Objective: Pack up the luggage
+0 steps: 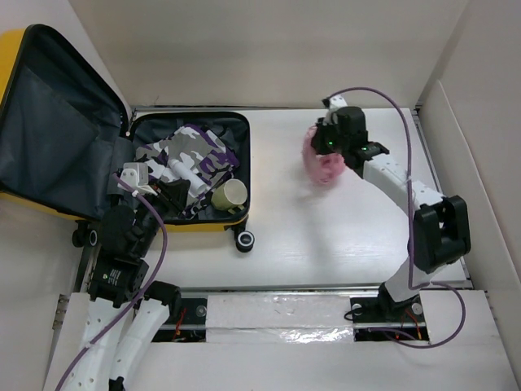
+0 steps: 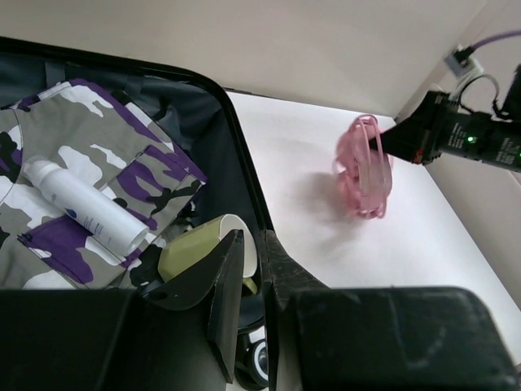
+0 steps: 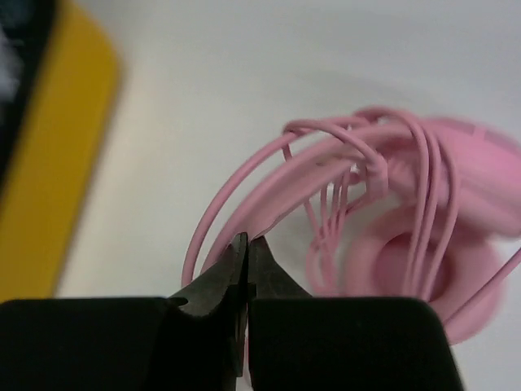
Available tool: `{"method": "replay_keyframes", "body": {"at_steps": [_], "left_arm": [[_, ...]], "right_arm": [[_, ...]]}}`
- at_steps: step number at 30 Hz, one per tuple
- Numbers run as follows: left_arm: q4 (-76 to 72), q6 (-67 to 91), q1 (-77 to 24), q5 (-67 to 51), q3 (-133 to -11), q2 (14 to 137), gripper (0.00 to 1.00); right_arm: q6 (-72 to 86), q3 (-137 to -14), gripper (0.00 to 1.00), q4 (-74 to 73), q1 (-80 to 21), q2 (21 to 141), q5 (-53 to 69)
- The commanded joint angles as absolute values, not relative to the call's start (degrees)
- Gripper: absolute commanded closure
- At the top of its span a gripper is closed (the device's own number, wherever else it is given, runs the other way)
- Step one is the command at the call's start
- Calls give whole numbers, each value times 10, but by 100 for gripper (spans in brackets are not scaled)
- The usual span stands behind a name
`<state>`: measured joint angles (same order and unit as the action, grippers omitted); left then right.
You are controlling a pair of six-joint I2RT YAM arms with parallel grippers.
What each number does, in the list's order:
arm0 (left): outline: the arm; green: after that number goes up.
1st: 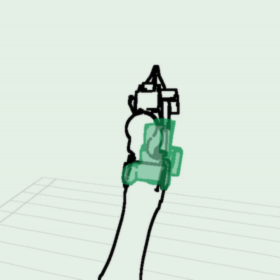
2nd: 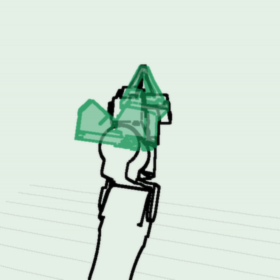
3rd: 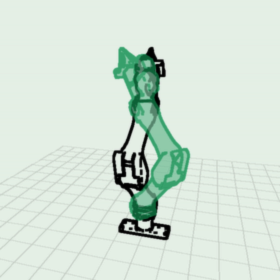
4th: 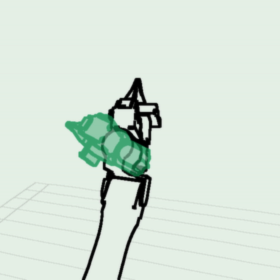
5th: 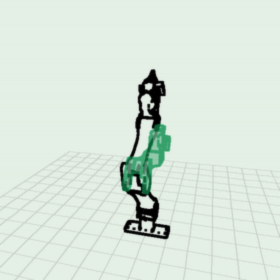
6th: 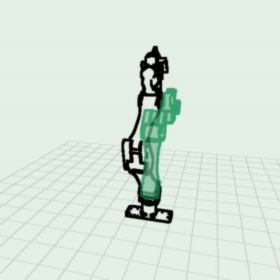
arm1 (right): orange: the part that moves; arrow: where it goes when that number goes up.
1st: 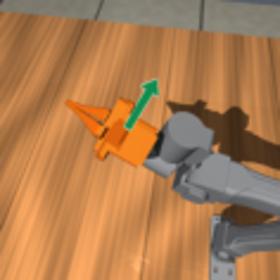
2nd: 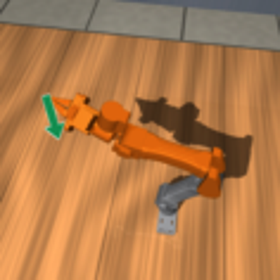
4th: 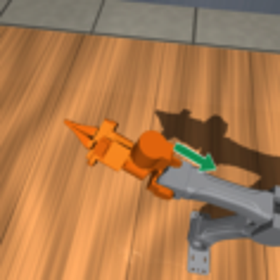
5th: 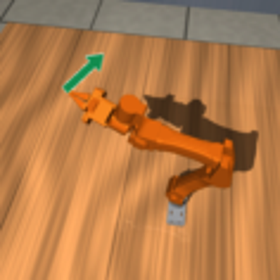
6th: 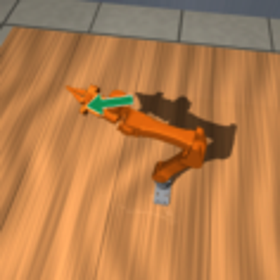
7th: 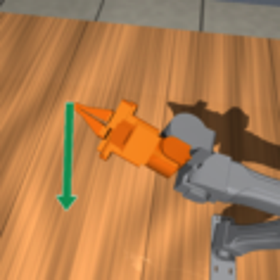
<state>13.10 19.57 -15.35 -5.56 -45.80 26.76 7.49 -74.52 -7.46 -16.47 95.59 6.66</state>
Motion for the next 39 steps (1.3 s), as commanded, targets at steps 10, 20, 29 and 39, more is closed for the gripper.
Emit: {"method": "replay_keyframes", "body": {"at_steps": [10, 20, 29, 39], "left_arm": [[70, 228, -128, -9, -471, 243, 87], [100, 248, -128, 92, -490, 196, 76], [120, 275, -128, 156, -558, 252, 63], [134, 311, -128, 184, -645, 403, 67]], "right_arm": [[17, -1171, 100, -96, -454, 1138, 99], [76, -1417, 95, -70, -513, 1361, 179], [77, -1130, 0, 71, -519, 1201, 201], [114, -628, 100, 249, -486, 828, 114]]}}
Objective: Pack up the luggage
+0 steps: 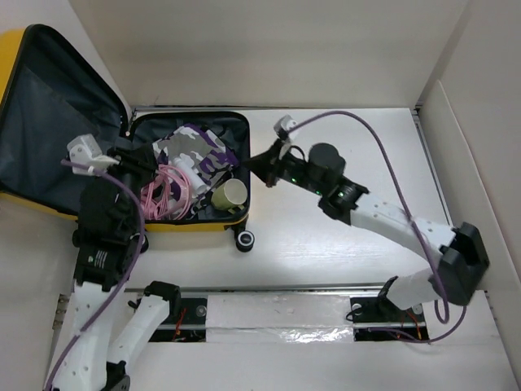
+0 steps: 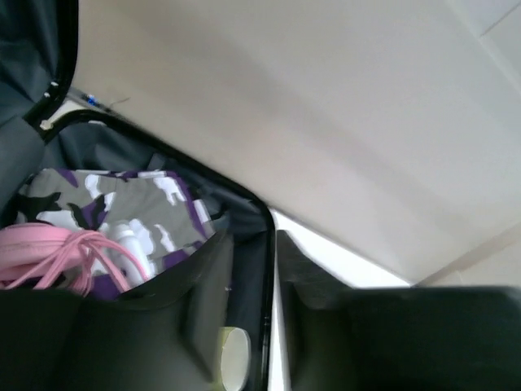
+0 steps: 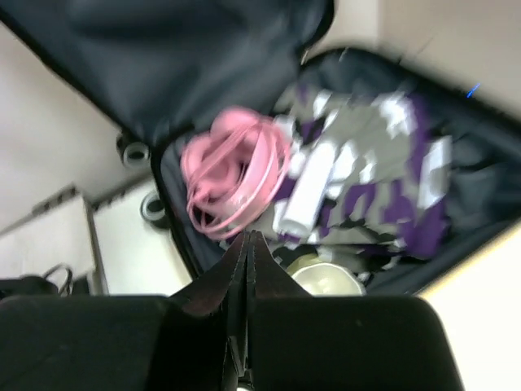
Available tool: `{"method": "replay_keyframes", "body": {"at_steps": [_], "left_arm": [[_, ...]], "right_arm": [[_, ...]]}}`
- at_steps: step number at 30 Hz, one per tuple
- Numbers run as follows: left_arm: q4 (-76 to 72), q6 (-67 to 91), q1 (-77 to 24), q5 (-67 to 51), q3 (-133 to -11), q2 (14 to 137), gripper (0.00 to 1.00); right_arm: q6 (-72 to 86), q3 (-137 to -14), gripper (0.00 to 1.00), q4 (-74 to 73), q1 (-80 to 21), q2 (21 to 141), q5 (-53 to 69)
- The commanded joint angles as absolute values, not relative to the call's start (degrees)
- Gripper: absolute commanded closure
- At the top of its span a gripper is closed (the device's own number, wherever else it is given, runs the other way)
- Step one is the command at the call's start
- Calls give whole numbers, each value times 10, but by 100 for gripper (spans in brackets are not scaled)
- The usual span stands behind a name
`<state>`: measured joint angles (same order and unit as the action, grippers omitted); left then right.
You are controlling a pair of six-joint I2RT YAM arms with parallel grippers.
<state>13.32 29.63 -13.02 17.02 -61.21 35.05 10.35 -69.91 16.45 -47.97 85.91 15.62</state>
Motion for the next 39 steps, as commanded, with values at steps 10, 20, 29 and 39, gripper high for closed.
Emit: {"method": "replay_keyframes", "body": {"at_steps": [10, 20, 29, 39], "left_arm": [[345, 393, -128, 400, -707, 430, 100], [460, 400, -128, 301, -785, 629, 100], [397, 383, 12, 283, -729, 511, 94], [578, 419, 46, 556, -757, 578, 31]], "right_arm": [[34, -430, 98, 164, -484, 621, 98], [11, -412, 99, 102, -420, 556, 171], [-1, -409, 94, 85, -420, 520, 166], [-2, -415, 90, 76, -425, 528, 158]]}}
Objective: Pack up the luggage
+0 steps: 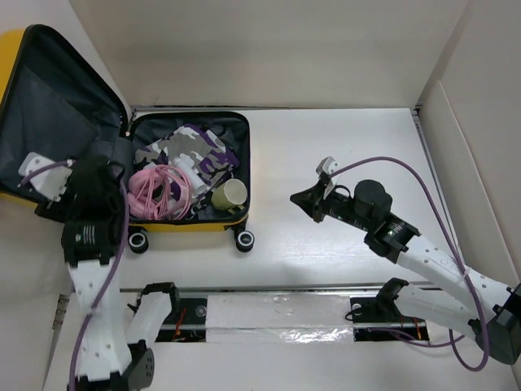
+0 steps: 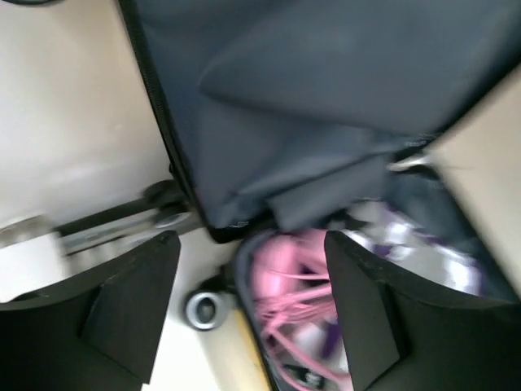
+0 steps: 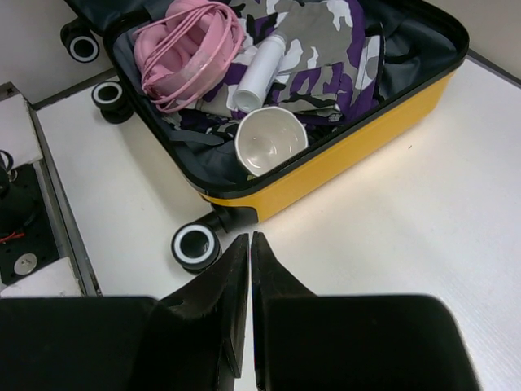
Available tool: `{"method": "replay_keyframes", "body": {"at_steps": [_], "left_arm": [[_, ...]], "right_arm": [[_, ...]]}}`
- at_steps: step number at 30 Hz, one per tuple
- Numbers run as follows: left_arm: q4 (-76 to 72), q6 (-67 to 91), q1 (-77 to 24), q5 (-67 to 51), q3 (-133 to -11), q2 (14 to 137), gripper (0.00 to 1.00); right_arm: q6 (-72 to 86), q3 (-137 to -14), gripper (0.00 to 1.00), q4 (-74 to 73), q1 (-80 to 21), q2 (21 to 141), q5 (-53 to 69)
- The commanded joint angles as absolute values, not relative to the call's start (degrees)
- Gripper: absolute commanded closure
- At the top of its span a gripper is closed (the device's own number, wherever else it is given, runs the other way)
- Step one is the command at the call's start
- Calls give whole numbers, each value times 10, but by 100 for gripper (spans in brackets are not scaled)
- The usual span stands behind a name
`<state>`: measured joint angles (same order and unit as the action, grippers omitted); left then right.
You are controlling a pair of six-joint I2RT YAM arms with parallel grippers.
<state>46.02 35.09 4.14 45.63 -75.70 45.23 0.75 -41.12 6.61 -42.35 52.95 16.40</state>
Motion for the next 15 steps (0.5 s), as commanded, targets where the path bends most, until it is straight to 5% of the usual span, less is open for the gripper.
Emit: {"method": "replay_keyframes", "body": {"at_steps": [1, 5, 7, 9, 15], "left_arm": [[571, 413, 46, 560, -760, 588, 32], [495, 330, 46, 573, -783, 577, 30], [574, 345, 46, 598, -823, 629, 26], [585, 330, 145, 548, -866, 681, 24], [506, 280, 156, 520, -787, 651, 20]], "right_arm": [[-1, -411, 90, 80, -425, 531, 159], [-11, -425, 90, 55, -431, 538, 157], [-11, -425, 90, 58, -436, 536, 158], [-11, -425, 90, 55, -443, 534, 156], [-19, -434, 90, 40, -461, 539, 146]]}}
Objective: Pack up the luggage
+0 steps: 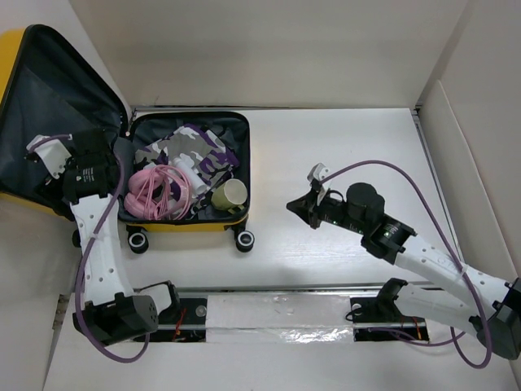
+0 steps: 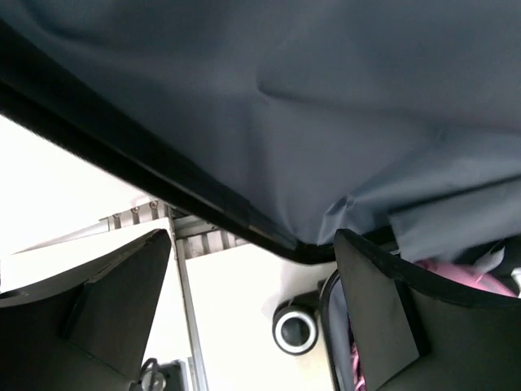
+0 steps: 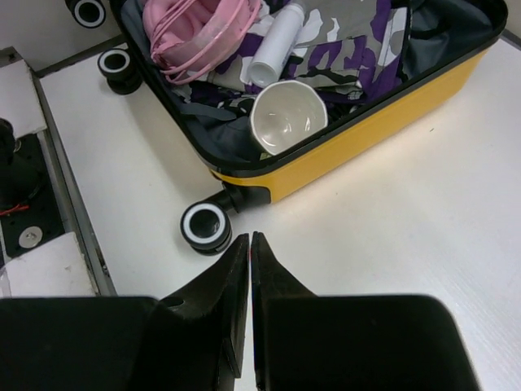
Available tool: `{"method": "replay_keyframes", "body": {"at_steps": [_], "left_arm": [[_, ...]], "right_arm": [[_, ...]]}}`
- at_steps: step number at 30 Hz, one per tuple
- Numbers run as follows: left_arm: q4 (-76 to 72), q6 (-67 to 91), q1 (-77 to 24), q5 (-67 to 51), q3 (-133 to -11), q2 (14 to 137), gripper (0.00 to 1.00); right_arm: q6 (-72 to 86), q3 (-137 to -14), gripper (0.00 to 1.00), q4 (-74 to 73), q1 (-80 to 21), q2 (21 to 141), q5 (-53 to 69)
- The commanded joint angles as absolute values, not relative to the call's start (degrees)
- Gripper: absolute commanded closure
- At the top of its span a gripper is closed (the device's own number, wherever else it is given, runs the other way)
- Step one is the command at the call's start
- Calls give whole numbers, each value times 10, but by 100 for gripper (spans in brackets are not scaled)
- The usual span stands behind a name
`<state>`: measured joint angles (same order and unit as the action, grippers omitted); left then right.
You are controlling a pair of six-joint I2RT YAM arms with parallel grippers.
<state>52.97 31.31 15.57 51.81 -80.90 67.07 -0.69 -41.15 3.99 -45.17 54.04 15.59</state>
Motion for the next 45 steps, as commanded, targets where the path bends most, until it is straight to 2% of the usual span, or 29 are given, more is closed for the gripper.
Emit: {"method": "replay_keyframes", "body": {"at_steps": [1, 3, 6, 12, 18, 19, 21, 24, 28, 32, 34, 40, 43, 45], "left_arm": [[504, 279, 163, 512, -782, 653, 19], [495, 273, 226, 453, -783, 663, 21], [476, 268, 242, 432, -776, 664, 23], [483, 287, 242, 456, -803, 671, 41], [479, 287, 242, 456, -827, 686, 76], [476, 287, 242, 450, -823, 684, 86], [461, 283, 242, 434, -808, 672, 98], [435, 262, 219, 420, -788, 653, 100], [418, 243, 126, 469, -768, 625, 100], [438, 234, -11, 561, -746, 595, 100], [453, 234, -79, 558, -736, 585, 100], [372, 127, -92, 330, -652, 513, 100], [349, 99, -92, 177, -641, 477, 100], [340, 88, -92, 127, -637, 472, 100]], "right_arm": [[-18, -434, 90, 42, -461, 542, 146], [-19, -436, 90, 43, -468, 548, 143], [-24, -440, 90, 34, -468, 558, 140], [-26, -445, 90, 34, -480, 571, 134], [-26, -447, 91, 33, -480, 590, 119], [-25, -449, 91, 32, -480, 594, 106], [-23, -453, 91, 25, -480, 601, 87], [-15, -454, 92, 22, -480, 618, 55], [-8, -461, 92, 14, -462, 637, 50], [-5, -460, 93, 18, -450, 651, 62], [-4, -461, 93, 20, -450, 657, 62], [-1, -459, 93, 29, -438, 676, 61], [-1, -456, 94, 27, -432, 671, 49], [-1, -454, 94, 29, -432, 664, 40]]}}
